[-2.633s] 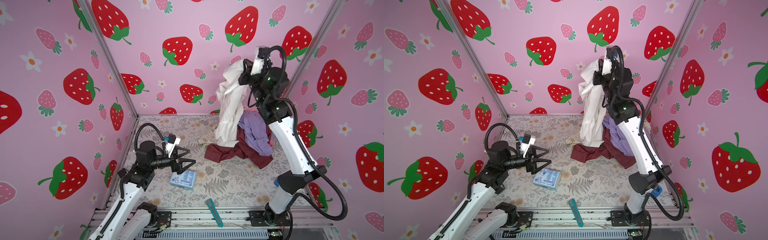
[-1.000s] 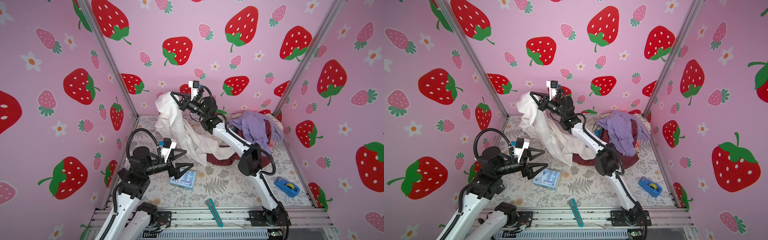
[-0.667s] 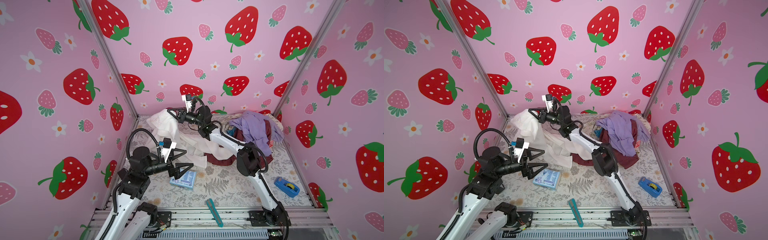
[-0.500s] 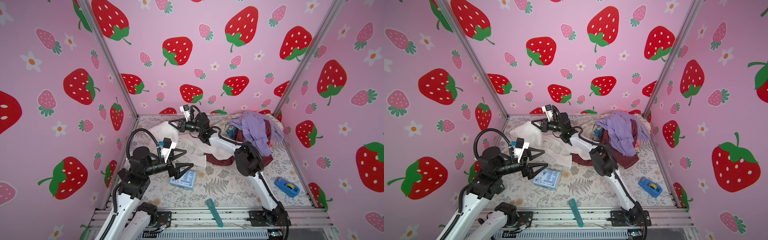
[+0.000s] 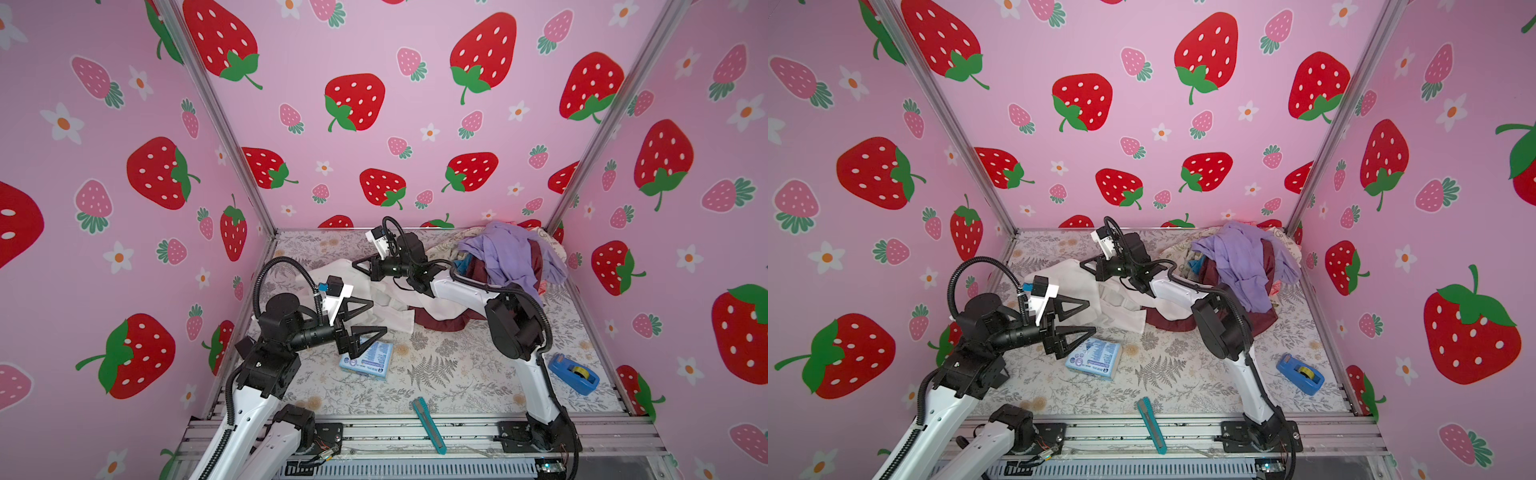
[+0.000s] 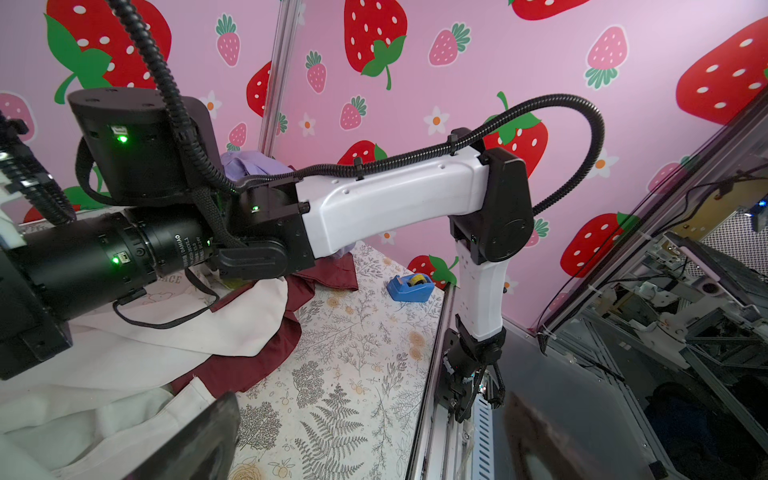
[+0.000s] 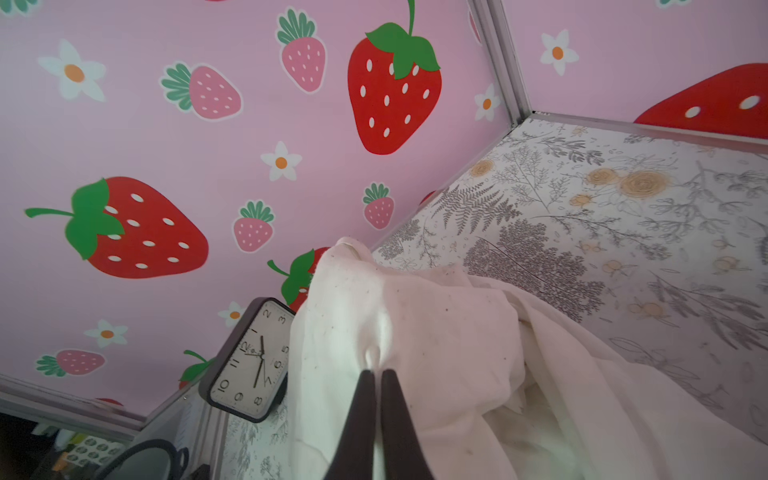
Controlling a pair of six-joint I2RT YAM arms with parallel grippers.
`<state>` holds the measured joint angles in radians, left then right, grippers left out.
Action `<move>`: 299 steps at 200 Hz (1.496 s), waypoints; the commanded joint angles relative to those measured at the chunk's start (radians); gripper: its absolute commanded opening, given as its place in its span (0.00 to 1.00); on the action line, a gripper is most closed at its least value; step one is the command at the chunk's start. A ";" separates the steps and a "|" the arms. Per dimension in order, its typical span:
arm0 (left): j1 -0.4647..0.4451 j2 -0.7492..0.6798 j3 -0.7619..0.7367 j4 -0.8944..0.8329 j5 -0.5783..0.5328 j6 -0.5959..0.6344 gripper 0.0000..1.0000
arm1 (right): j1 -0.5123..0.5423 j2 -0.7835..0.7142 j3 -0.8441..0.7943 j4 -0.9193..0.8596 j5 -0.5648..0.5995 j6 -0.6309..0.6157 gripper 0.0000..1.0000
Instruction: Pick out a specific cloth from the pile
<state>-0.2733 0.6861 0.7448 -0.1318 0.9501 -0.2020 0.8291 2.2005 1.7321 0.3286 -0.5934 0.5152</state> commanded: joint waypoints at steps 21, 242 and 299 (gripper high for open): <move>-0.005 -0.003 -0.005 0.018 -0.004 0.015 0.99 | -0.001 -0.004 -0.002 -0.257 0.142 -0.192 0.00; -0.005 -0.005 0.002 0.006 -0.033 0.012 0.99 | 0.100 -0.185 -0.156 -0.252 0.338 -0.366 0.77; -0.005 -0.011 -0.001 0.003 -0.036 0.014 0.99 | 0.104 0.016 0.014 -0.373 0.295 -0.371 0.79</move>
<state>-0.2733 0.6857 0.7448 -0.1322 0.9157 -0.2024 0.9276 2.1475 1.6939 0.0284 -0.2741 0.1619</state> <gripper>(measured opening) 0.993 0.781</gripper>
